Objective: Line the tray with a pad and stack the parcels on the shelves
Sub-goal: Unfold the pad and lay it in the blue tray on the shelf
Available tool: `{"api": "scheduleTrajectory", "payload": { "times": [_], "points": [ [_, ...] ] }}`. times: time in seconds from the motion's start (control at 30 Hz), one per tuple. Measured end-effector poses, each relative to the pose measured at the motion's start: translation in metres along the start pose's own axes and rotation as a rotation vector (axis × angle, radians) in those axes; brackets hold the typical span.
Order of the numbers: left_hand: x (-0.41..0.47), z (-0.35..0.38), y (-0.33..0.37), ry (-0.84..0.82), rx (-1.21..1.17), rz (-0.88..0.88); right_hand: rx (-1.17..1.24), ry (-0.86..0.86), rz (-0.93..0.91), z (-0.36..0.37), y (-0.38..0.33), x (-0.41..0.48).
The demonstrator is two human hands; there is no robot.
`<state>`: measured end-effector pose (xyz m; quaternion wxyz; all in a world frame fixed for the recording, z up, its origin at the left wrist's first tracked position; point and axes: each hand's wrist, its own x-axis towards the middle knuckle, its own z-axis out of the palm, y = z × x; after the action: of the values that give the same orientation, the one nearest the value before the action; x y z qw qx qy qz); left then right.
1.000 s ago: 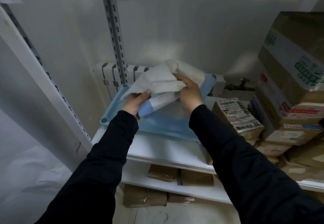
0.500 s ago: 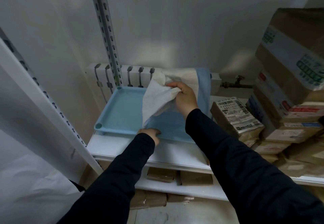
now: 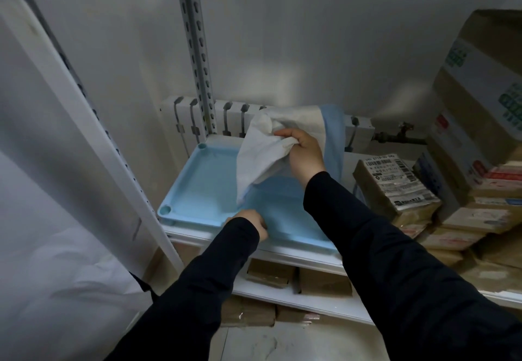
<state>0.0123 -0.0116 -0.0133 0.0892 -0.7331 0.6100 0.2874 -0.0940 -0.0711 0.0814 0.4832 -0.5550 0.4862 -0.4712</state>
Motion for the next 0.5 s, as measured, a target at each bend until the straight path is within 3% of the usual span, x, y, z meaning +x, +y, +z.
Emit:
{"api": "scheduleTrajectory", "payload": {
  "times": [0.37, 0.43, 0.5],
  "points": [
    [-0.01, -0.006, 0.003, -0.08, -0.083, 0.038, -0.016, 0.012, 0.003, -0.006, -0.005, -0.009],
    [-0.016, -0.016, 0.008, -0.087, -0.311, 0.045, -0.019, 0.014, 0.007, -0.008, -0.008, -0.01],
    [-0.018, -0.024, 0.011, -0.065, -0.965, 0.033, -0.027, 0.01, 0.007, -0.008, -0.009, -0.01]
  ]
}}
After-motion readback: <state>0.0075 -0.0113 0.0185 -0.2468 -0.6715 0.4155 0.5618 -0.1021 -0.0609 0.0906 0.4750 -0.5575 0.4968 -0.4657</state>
